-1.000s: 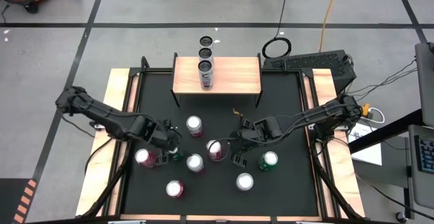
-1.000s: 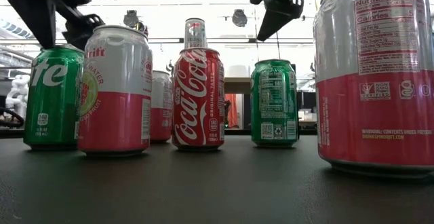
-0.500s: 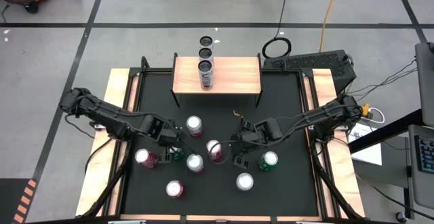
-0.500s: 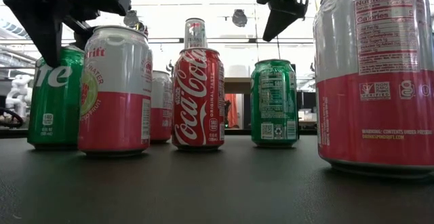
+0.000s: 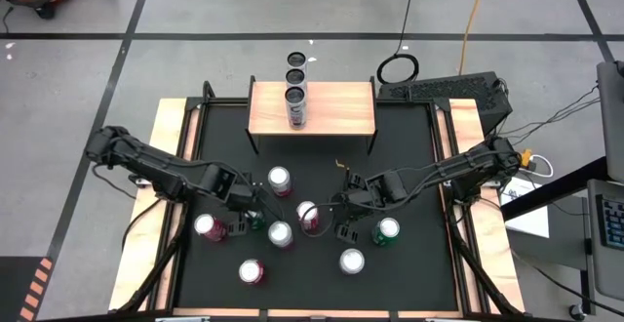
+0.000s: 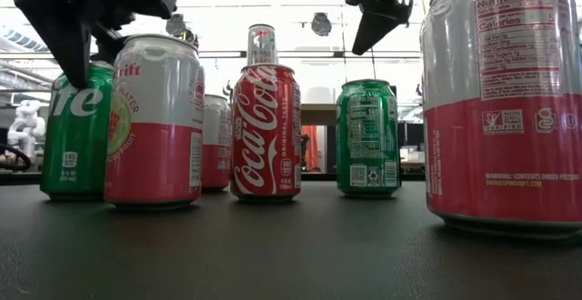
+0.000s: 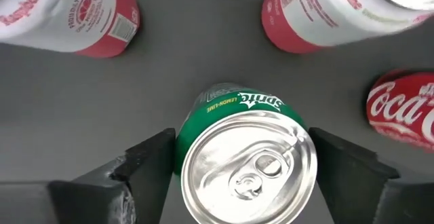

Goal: Place canned beverage on shelf
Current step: Put the left green soda can on the shelf

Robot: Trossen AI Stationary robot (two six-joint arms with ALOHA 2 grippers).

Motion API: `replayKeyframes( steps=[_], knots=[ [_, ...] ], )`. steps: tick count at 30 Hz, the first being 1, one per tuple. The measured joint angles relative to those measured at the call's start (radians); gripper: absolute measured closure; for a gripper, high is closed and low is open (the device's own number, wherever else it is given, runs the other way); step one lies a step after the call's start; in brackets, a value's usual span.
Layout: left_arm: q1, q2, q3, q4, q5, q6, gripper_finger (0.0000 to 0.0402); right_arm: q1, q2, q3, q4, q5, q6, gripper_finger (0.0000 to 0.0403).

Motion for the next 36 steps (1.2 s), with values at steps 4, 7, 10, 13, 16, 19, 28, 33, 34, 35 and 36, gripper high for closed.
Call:
replayKeyframes(
  steps=[4, 7, 10, 13, 16, 19, 28, 33, 34, 35, 36],
  knots=[
    [0.0, -0.001, -0.019, 0.009, -0.006, -0.054, 0.0102, 0.0, 0.0, 0.0, 0.0, 0.0, 0.002, 0.0028],
    [-0.003, -0.008, -0.022, 0.022, -0.01, -0.055, 0.0103, 0.0, 0.0, 0.0, 0.0, 0.0, 0.002, 0.0028],
    [-0.002, -0.008, -0.024, 0.034, 0.0, -0.051, 0.0103, 0.0, 0.0, 0.0, 0.0, 0.0, 0.0, 0.0028],
    [-0.002, -0.007, -0.022, 0.034, 0.004, -0.084, 0.0103, 0.0, 0.0, 0.0, 0.0, 0.0, 0.003, 0.0028],
    [-0.002, -0.012, -0.01, 0.032, 0.005, -0.122, 0.0092, 0.0, 0.0, 0.0, 0.0, 0.0, 0.003, 0.0028],
    [-0.003, -0.013, -0.009, 0.028, 0.018, -0.137, 0.0069, 0.0, 0.0, 0.0, 0.001, 0.0, 0.003, 0.0028],
    [-0.012, -0.013, -0.009, 0.016, -0.007, -0.155, 0.0049, 0.0, 0.0, 0.0, 0.007, 0.0, 0.003, 0.0028],
    [-0.017, -0.014, -0.036, 0.056, -0.015, -0.135, 0.0048, -0.002, 0.0, 0.0, 0.008, 0.0, 0.002, 0.0028],
    [-0.017, -0.014, -0.037, 0.054, -0.016, -0.136, 0.0048, -0.003, 0.0, 0.0, 0.008, 0.001, 0.002, 0.0028],
    [-0.016, -0.014, -0.037, 0.054, -0.017, -0.137, 0.0048, -0.003, 0.0, 0.0, 0.008, 0.001, 0.003, 0.0028],
    [-0.016, -0.014, -0.037, 0.051, -0.02, -0.137, 0.0048, -0.003, 0.0, 0.0, 0.008, 0.001, 0.005, 0.0028]
  ],
)
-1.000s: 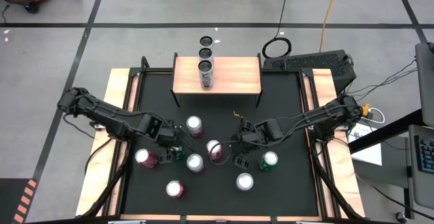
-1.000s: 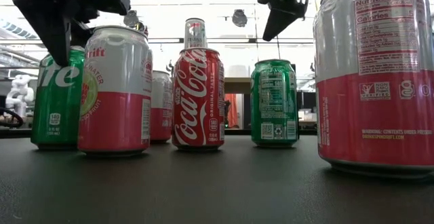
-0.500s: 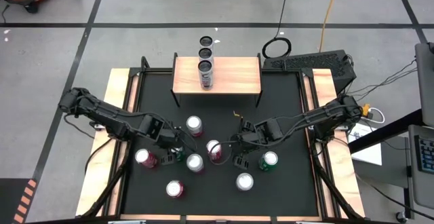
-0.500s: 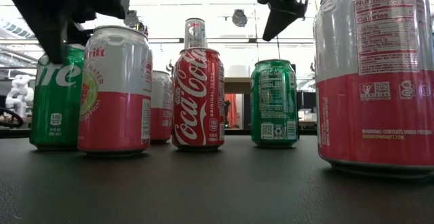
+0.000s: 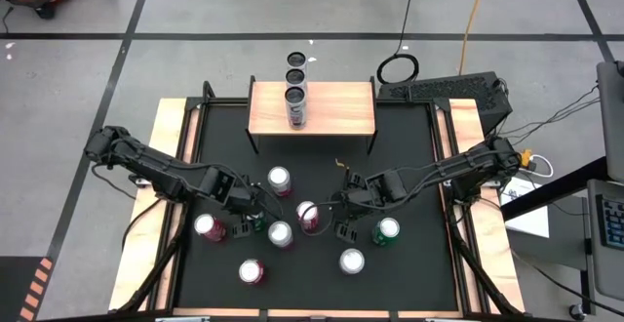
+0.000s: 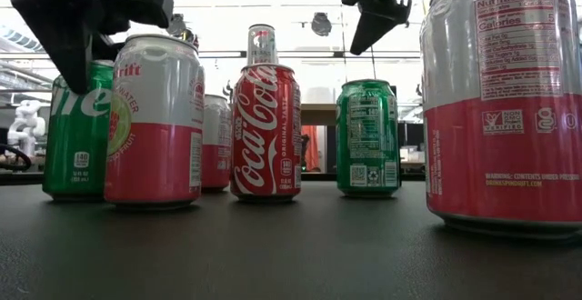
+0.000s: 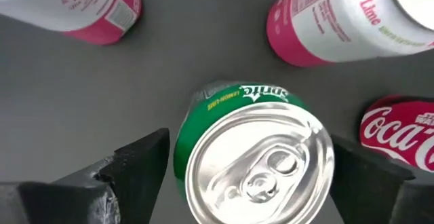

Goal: Place canned beverage on shelf
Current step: Put the left green soda can on the shelf

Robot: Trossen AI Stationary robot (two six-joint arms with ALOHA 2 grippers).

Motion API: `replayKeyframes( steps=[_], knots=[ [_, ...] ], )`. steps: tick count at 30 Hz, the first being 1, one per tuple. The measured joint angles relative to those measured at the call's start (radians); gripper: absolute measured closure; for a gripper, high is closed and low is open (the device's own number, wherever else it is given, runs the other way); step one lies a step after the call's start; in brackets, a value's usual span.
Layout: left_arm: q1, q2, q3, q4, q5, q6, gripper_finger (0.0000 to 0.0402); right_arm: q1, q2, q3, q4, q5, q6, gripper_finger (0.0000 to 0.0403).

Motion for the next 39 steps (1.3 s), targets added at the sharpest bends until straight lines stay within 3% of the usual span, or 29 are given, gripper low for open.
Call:
replayKeyframes(
  steps=[5, 12, 19, 31, 39],
  knots=[
    [0.0, 0.0, 0.0, -0.003, -0.004, 0.001, 0.0058, 0.0, 0.0, 0.0, 0.0, 0.0, 0.001, 0.0028],
    [0.0, -0.002, 0.001, -0.001, -0.004, 0.001, 0.0114, 0.0, 0.0, 0.0, 0.0, 0.0, 0.0, 0.0028],
    [0.0, 0.0, 0.025, -0.031, -0.003, 0.001, 0.0118, 0.0, 0.0, 0.0, 0.0, 0.0, 0.001, 0.0028],
    [0.0, 0.0, 0.284, -0.27, -0.013, 0.008, 0.0118, 0.0, 0.0, 0.042, 0.045, 0.0, -0.025, 0.0028],
    [0.027, 0.0, 0.474, -0.322, -0.016, -0.024, 0.0118, 0.0, 0.0, 0.117, 0.202, 0.005, -0.093, 0.0028]
  ],
)
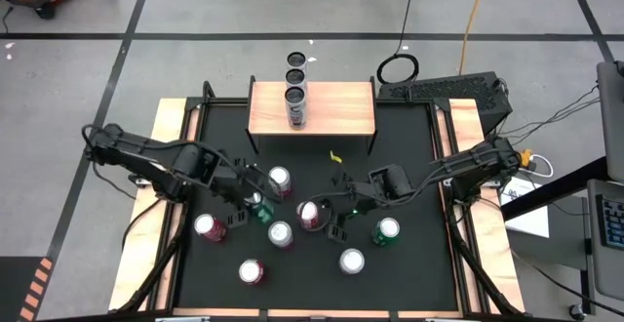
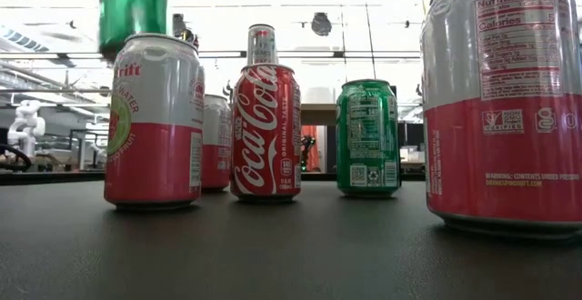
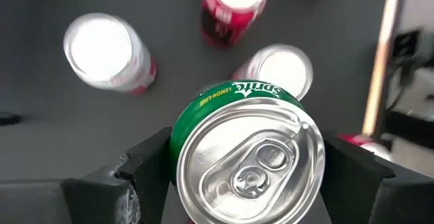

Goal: Place canned beverage on shelf
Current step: Put the left green soda can on the shelf

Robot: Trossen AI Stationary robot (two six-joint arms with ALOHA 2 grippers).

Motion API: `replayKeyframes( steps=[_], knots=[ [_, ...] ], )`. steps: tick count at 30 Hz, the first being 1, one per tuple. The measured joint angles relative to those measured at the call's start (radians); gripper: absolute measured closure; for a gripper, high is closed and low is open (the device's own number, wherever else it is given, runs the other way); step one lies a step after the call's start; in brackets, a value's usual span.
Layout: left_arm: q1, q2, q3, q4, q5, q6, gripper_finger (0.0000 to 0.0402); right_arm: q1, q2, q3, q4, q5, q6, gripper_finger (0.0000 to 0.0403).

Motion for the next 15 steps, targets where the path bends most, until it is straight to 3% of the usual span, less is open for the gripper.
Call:
replayKeyframes(
  steps=[7, 15],
  knots=[
    [0.033, -0.001, 0.103, 0.01, -0.001, -0.01, 0.0118, -0.007, 0.0, 0.002, 0.278, 0.003, -0.015, 0.0028],
    [0.061, -0.001, 0.155, 0.078, -0.002, -0.077, 0.0118, -0.038, 0.0, 0.003, 0.347, 0.024, -0.017, 0.0014]
  ],
)
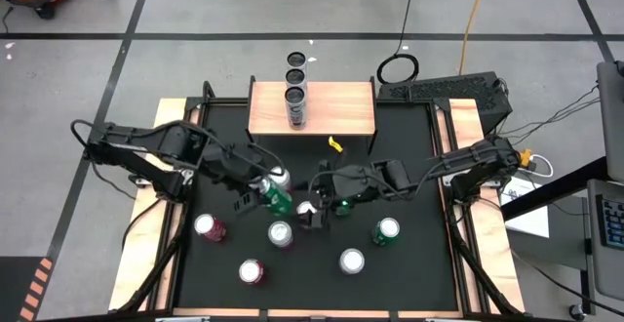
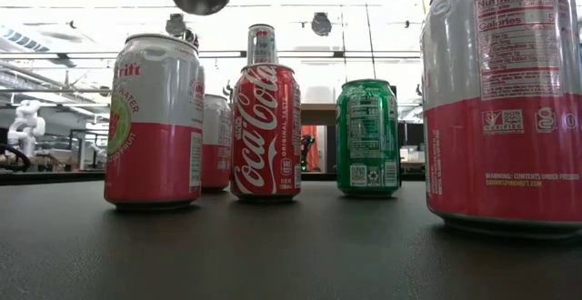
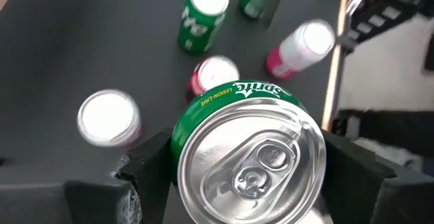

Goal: Place canned beverage on shelf
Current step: Put the left green soda can on the shelf

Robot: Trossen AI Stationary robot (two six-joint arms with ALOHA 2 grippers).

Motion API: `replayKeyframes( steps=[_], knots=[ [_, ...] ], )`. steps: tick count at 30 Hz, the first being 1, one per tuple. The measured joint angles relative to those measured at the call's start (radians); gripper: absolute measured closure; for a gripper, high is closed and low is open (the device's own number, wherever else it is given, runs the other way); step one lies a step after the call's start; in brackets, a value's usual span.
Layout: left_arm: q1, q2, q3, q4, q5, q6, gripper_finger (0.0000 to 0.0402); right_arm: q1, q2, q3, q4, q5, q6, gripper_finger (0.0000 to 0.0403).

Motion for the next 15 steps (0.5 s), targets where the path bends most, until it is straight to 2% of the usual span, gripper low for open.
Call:
replayKeyframes(
  steps=[4, 15],
  knots=[
    [0.0, 0.0, 0.003, 0.055, 0.0, -0.031, 0.0118, -0.019, 0.002, 0.033, -0.027, -0.007, -0.022, 0.0004],
    [0.007, 0.0, 0.004, 0.191, -0.042, -0.174, 0.0119, -0.074, -0.001, 0.265, -0.318, -0.057, -0.104, 0.0004]
  ],
)
